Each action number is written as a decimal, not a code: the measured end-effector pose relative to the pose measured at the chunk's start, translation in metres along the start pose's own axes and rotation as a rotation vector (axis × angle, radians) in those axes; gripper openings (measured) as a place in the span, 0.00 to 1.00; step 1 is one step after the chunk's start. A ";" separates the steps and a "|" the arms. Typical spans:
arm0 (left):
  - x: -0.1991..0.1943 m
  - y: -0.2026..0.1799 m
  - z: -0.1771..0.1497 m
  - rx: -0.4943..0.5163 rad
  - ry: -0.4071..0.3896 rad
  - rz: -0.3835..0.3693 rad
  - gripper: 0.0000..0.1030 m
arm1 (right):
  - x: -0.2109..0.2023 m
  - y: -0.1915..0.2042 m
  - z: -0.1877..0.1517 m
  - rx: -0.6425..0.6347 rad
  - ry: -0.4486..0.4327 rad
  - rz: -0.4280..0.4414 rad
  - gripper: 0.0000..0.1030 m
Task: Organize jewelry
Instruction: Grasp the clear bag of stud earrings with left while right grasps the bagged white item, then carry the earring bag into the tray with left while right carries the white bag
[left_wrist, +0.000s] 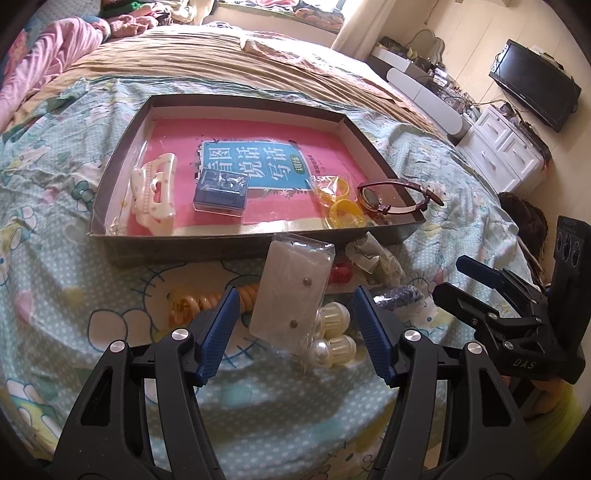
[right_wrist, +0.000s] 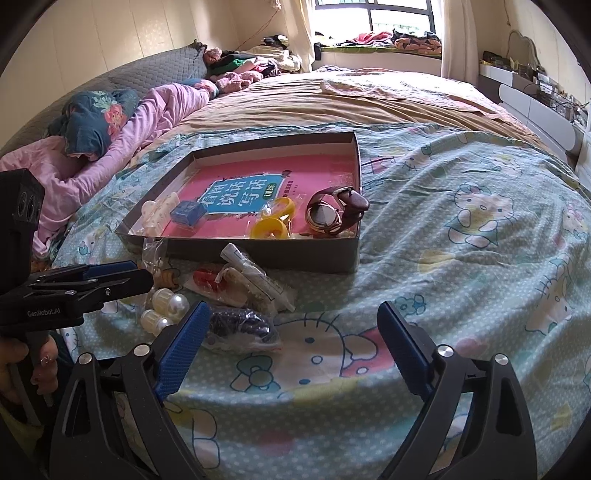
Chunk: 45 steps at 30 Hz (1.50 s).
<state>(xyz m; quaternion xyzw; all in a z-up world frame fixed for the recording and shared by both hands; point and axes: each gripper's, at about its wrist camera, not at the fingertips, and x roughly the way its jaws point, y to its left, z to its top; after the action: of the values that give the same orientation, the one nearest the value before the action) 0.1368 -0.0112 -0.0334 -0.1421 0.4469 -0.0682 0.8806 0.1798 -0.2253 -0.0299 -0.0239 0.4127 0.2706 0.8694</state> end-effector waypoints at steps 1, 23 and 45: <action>0.002 0.000 0.001 0.001 0.002 0.001 0.54 | 0.003 0.000 0.002 -0.005 0.006 0.003 0.83; 0.027 0.005 0.009 0.019 0.052 0.001 0.34 | 0.068 0.006 0.024 -0.072 0.192 0.139 0.62; -0.009 0.012 0.001 -0.032 -0.039 -0.040 0.30 | 0.044 0.007 0.011 -0.003 0.104 0.177 0.38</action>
<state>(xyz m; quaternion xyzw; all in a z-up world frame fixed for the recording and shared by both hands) 0.1323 0.0025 -0.0298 -0.1666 0.4277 -0.0758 0.8852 0.2064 -0.1968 -0.0537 -0.0026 0.4576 0.3452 0.8194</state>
